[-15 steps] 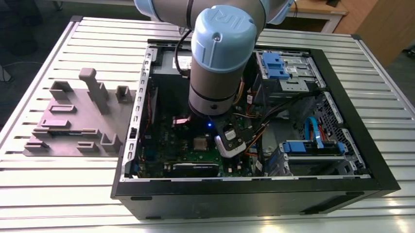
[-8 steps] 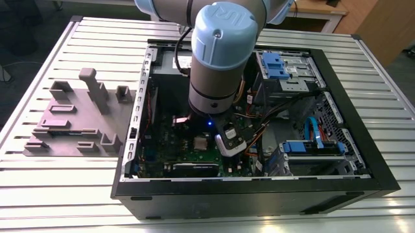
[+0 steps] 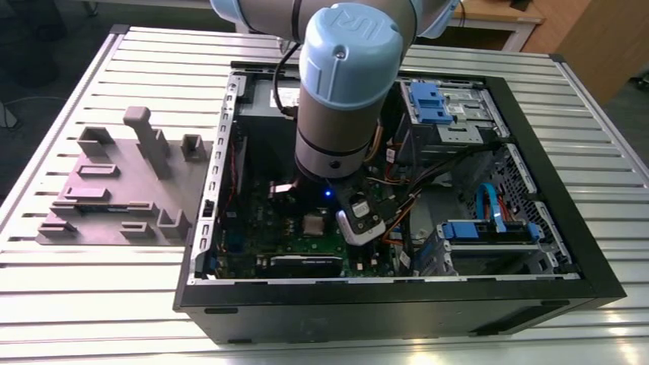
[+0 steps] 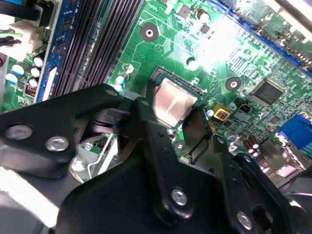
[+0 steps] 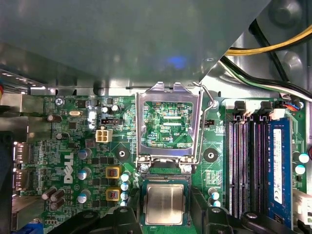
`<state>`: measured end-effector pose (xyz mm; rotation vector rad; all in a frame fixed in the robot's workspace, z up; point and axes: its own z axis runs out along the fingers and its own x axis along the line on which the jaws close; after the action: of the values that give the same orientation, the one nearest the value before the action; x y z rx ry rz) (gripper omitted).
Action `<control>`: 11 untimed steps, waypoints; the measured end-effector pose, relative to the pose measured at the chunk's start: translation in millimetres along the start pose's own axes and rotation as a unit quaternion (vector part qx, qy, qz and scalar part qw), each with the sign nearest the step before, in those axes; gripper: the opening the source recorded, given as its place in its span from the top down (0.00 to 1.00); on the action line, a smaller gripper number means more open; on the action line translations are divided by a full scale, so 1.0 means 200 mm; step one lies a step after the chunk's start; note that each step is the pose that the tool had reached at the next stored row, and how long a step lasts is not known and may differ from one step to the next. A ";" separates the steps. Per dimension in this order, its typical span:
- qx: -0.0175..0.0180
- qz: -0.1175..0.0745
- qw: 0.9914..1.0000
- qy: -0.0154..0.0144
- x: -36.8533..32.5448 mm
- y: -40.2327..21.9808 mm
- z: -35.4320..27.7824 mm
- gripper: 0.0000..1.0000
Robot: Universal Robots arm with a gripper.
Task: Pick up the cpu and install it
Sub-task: 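Place the cpu into insertion slot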
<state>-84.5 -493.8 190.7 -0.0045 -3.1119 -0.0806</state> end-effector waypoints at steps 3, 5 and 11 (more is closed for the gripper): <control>0.000 0.000 1.000 0.000 0.000 0.000 0.000 0.55; 0.000 0.000 1.000 0.000 0.000 0.000 0.000 0.55; 0.000 0.000 1.000 0.000 0.000 0.001 -0.014 0.55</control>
<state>-84.3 -493.8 193.6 -0.0041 -3.1121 -0.0811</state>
